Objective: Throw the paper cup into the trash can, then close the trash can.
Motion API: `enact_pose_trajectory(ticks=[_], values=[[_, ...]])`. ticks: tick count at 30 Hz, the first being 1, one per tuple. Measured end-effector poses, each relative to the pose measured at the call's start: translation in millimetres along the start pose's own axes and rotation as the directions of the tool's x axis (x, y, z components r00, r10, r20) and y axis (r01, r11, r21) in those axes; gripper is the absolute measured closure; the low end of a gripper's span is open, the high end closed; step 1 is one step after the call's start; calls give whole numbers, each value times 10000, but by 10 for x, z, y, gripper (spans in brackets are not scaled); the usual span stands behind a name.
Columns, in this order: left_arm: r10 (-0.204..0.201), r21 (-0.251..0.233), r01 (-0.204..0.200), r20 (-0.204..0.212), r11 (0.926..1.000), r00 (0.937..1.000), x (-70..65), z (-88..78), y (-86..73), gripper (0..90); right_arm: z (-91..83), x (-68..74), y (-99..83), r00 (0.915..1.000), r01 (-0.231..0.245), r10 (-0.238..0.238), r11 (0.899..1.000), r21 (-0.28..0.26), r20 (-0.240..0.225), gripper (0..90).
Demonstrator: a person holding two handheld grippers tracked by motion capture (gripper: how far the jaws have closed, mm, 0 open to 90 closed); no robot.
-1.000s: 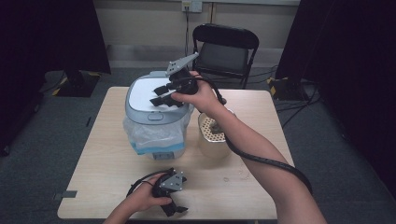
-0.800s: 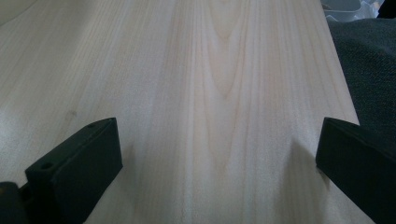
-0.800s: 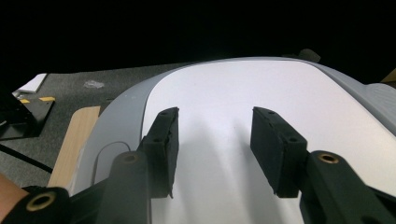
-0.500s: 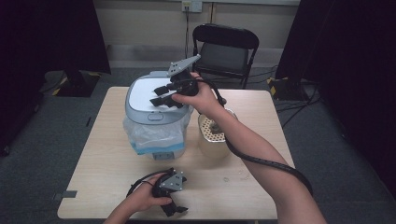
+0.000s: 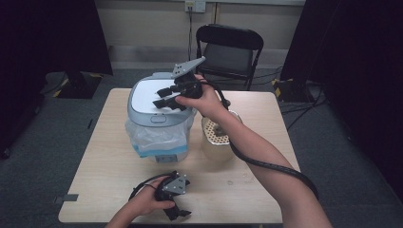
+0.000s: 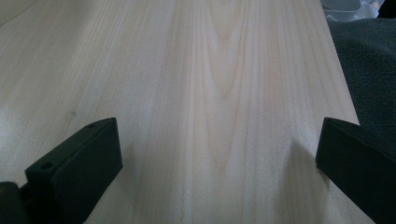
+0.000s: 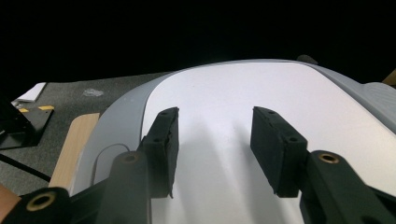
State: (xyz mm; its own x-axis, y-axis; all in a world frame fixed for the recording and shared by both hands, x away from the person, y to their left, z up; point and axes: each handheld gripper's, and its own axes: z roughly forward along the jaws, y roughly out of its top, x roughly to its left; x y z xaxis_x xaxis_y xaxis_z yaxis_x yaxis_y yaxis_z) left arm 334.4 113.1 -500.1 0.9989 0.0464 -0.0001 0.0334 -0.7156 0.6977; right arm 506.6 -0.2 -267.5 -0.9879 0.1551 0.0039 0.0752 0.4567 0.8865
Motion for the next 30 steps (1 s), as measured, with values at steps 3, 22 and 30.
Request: enact_pose_trajectory(ticks=[3, 22, 30], values=[[-13, -10, 13, 3, 10000, 10000, -1, 1, 0, 0, 3, -3, 7, 10000, 12, -12, 10000, 36, -4, 524], [-32, -15, 32, -9, 10000, 10000, -1, 2, 2, 0, -17, -2, -46, 9994, 239, -241, 9997, -96, -229, 390], [-47, -12, 47, -18, 10000, 10000, -2, 2, 1, 0, -116, -83, -71, 9992, -371, 369, 9992, 156, 119, 232]])
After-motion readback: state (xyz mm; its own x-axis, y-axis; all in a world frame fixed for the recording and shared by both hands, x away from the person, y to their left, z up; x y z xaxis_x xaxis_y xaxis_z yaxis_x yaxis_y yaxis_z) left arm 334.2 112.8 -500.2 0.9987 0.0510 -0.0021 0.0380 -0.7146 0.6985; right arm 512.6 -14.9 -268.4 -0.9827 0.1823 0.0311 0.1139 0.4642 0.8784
